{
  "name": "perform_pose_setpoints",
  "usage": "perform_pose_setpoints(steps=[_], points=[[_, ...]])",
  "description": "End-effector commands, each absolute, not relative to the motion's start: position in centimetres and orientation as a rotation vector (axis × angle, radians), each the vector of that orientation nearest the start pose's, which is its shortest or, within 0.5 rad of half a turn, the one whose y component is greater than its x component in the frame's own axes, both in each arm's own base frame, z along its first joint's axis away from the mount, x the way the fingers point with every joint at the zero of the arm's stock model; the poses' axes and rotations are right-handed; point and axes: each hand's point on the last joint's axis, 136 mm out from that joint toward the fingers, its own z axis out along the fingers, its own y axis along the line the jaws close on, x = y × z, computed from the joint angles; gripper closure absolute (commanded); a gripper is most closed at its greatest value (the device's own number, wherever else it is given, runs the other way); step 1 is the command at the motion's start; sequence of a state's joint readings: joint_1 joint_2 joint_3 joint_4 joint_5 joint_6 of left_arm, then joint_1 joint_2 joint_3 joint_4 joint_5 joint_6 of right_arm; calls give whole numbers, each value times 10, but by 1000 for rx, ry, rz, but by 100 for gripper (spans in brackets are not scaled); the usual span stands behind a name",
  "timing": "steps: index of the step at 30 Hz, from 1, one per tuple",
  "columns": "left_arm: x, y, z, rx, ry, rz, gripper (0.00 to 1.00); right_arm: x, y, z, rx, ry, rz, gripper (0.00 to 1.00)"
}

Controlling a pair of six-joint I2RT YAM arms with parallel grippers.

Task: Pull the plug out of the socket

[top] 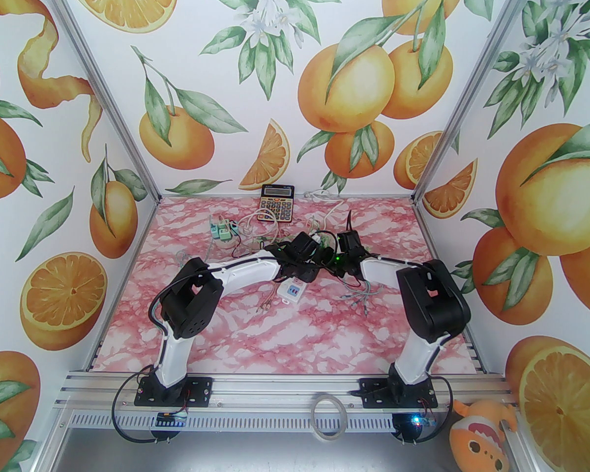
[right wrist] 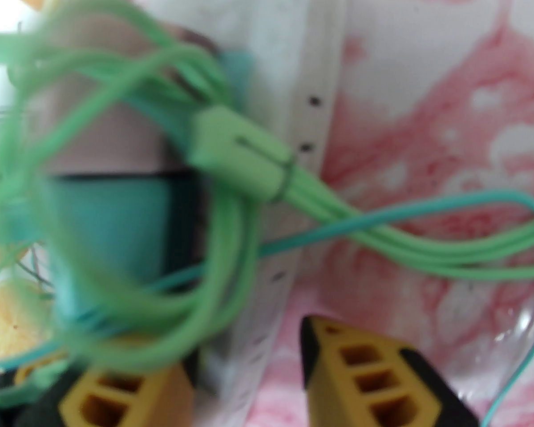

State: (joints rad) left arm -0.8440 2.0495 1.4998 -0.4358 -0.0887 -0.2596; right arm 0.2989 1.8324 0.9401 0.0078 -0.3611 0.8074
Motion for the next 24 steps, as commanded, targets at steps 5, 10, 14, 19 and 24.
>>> perform_pose_setpoints(steps=[5, 10, 14, 19, 24], points=[[355, -388, 81, 695, 2471, -396, 56, 379, 182, -11, 500, 2726, 790, 66], [357, -387, 85, 663, 2478, -419, 58, 370, 174, -21, 499, 2758, 731, 67], [365, -383, 93, 576, 2491, -511, 58, 368, 170, -22, 498, 2761, 699, 67], [374, -379, 102, 503, 2486, -597, 59, 367, 168, -21, 496, 2769, 679, 68], [369, -377, 99, 597, 2476, -461, 59, 368, 169, -20, 496, 2767, 679, 68]])
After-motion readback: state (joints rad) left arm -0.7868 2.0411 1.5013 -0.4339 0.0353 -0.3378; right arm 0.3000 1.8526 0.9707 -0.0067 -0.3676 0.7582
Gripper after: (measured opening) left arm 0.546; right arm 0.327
